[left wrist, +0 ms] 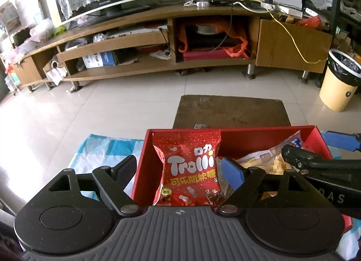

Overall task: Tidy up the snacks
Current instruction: 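Lower both packs into the red box and open both tools, then move both open tools back over the remaining packs on the tablecloth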

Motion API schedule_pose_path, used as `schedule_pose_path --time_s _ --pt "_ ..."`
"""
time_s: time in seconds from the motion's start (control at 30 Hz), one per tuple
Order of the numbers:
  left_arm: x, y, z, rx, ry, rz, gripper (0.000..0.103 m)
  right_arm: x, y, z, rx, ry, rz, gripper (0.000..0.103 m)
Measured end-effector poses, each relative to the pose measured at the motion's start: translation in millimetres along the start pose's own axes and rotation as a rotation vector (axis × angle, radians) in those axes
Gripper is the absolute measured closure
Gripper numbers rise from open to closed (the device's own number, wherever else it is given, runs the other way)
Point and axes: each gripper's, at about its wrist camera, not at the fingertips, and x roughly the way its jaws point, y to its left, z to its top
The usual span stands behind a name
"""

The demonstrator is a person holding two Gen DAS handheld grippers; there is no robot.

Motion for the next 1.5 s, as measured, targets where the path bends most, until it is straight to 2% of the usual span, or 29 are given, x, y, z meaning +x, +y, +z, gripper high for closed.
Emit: schedule_pose_path --time_s 0.33,0.83,1.23,1.5 --pt "-30 1 -7 -0.008 -0.021 -0.023 0.015 -34 2 -3 -0.01 -0.028 -0.001 0.032" --pt "-68 -7 -54 -0.016 0.018 -0.062 0.015 -88 5 -48 0.007 -0.006 0.027 0.032" --pt "-64 -19 -102 -0.002 0.117 -0.058 0.015 -91 2 -99 0.034 0.089 0.043 0.032" --pt "-59 -24 -117 -0.021 0.162 -0.06 0.014 -85 -5 -117 0.038 0.129 0.055 0.032"
